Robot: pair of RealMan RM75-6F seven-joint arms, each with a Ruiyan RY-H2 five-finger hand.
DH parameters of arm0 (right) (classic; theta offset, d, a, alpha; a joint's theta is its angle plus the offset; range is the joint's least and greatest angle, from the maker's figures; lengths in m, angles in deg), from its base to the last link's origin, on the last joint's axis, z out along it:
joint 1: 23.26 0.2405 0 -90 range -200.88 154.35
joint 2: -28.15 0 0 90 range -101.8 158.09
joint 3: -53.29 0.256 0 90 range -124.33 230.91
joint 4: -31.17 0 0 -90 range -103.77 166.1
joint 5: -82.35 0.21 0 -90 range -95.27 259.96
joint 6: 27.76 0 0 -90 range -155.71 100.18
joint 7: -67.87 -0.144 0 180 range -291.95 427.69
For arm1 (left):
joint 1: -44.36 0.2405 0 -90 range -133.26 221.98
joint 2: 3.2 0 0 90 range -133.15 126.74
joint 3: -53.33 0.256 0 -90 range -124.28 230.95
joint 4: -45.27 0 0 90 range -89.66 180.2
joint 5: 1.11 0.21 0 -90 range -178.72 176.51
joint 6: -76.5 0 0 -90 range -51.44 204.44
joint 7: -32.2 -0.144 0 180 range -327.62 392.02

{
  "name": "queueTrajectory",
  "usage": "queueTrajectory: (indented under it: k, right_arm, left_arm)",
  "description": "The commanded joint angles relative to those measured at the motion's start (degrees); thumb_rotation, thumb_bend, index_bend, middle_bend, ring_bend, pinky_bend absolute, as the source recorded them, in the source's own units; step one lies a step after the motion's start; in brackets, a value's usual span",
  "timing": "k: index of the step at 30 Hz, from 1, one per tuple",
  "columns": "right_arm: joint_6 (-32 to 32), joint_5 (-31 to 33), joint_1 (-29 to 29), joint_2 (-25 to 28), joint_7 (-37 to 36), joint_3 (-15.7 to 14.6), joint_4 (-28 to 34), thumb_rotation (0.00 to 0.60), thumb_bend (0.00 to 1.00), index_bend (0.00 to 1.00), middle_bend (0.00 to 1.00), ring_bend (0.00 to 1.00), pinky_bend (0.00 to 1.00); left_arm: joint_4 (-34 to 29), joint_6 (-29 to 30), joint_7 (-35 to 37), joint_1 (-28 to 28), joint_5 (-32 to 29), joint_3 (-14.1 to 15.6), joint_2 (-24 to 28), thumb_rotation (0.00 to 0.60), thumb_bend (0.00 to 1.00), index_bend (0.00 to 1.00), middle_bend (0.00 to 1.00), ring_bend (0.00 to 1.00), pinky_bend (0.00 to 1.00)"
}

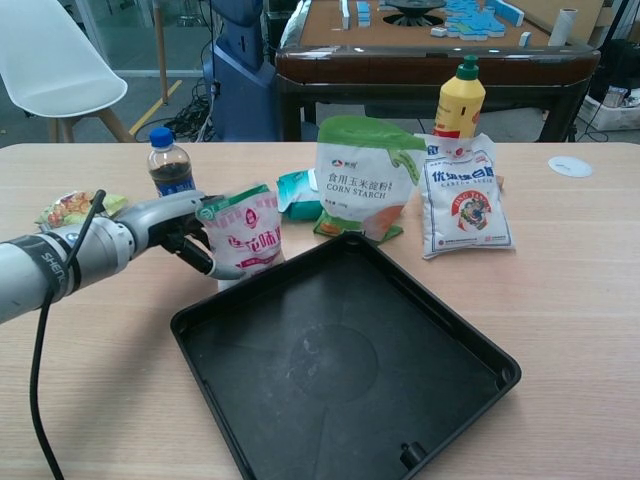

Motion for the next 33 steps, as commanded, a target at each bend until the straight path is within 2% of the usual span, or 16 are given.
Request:
queueTrajectory:
  k: [1,17,23,28,33]
  right_arm:
    - [0.2,0.1,-0.1,0.1,-0.1,0.0,0.1,0.600,0.15,0.26,0.25,0.11,0.12]
    - [0.6,0.4,-0.8,0.4,-0.4,0.1,0.0,0.600,0.15,0.26,0.25,0.11,0.12]
    - [0.5,0.5,-0.8,0.5,-0.4,0.2,0.1,0.600,0.15,0.26,0.25,0.11,0.12]
    - [0.5,0.5,-0.9,0.7,-0.3,0.3,0.3,0.600,0.15,0.26,0.25,0.11,0.12]
    - [0.6,0.3,-0.8,0.7,-0.2,0.3,0.4,0.600,0.15,0.26,0.25,0.11,0.12]
  left_arm:
    - [1.6,-0.3,0.5,-0.8,-0.2,-0.4,-1.4,0.600,0.18,0.11,0.16,0.23,0.24]
    - [7.9,0.2,2.4,-2.5,0.2,-1.4,-5.7,0.600,0.18,0.20,0.25,0.30,0.32]
    - [10.0,0.5,3.7,-2.7,1.0,-1.3,-7.1,0.600,0.18,0.31,0.35,0.36,0.46]
    - [12.4,1.7,4.7,-3.1,2.8,-1.1,-8.1,0.600,0.18,0.44,0.48,0.44,0.65]
    - [13.8,2.9,6.1,-3.4,5.4,-0.4,-7.8,0.600,0.19,0.48,0.56,0.48,0.71]
